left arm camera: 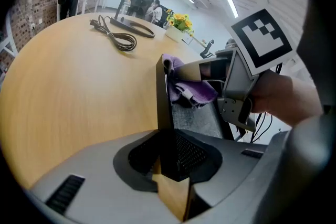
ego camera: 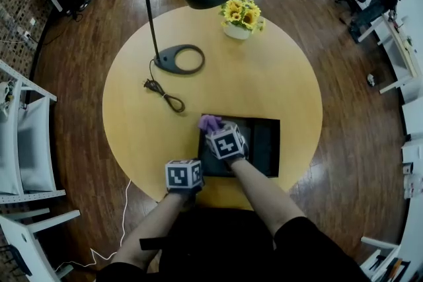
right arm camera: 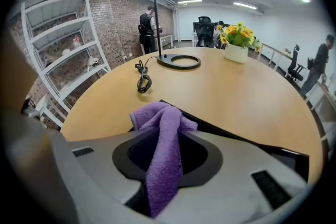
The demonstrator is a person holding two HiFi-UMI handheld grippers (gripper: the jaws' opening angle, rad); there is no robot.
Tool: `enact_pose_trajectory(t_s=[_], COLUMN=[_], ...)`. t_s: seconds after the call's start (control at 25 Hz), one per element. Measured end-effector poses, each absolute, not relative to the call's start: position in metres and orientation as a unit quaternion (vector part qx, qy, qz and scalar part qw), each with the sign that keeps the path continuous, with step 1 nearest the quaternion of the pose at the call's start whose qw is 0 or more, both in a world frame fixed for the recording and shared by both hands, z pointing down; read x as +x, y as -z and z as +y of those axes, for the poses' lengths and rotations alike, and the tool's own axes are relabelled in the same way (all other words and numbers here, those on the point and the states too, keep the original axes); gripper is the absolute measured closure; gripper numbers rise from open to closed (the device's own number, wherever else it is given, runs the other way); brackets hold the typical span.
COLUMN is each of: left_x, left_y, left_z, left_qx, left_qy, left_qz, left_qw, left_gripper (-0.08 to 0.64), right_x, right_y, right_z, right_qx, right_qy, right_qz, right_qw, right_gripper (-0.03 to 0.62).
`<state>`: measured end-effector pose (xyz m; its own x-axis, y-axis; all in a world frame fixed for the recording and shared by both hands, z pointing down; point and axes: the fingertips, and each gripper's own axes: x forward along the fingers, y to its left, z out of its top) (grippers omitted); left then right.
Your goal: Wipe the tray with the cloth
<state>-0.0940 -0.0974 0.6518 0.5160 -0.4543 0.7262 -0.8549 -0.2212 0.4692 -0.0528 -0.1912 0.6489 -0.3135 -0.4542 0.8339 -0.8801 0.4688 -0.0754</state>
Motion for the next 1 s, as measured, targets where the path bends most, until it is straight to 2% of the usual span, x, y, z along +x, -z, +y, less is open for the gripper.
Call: enact_pose_trajectory(t_s=[0.48, 0.68, 0.8, 0.88, 1.0], left_x=[-0.098, -0.095, -0.093, -0.094, -0.095], left_y=[-0.653, -0.653, -0.651, -0.650, -0.651], left_z=[-0.100, -0.099, -0.096, -0.092, -0.081], left_qx=[0.749, 0.748, 0.748, 0.744, 0.734], left_qy=[-0.214, -0.220, -0.211, -0.196, -0.193], left_qz=[-0.443, -0.443, -0.433, -0.418, -0.400], left_qw=[0.444, 0.442, 0.457, 0.483, 0.513], left_gripper=[0.477, 0.477, 0.472, 0.395, 0.391], right_x=[0.061, 0.064, 0.055, 0.040, -0.004], right_y=[-0.651, -0.646, -0.637, -0.636, -0.635], right_z=[-0.180, -0.178, -0.174, -0.170, -0.162], right_qx=[0.491, 0.510, 0.512, 0.500, 0.466], right_qy=[-0.281, -0.272, -0.286, -0.297, -0.327], right_qz=[-0.694, -0.690, -0.703, -0.717, -0.741], right_qw=[0.444, 0.436, 0.403, 0.385, 0.355], right_gripper=[0.486, 0.488, 0.489, 0.489, 0.489])
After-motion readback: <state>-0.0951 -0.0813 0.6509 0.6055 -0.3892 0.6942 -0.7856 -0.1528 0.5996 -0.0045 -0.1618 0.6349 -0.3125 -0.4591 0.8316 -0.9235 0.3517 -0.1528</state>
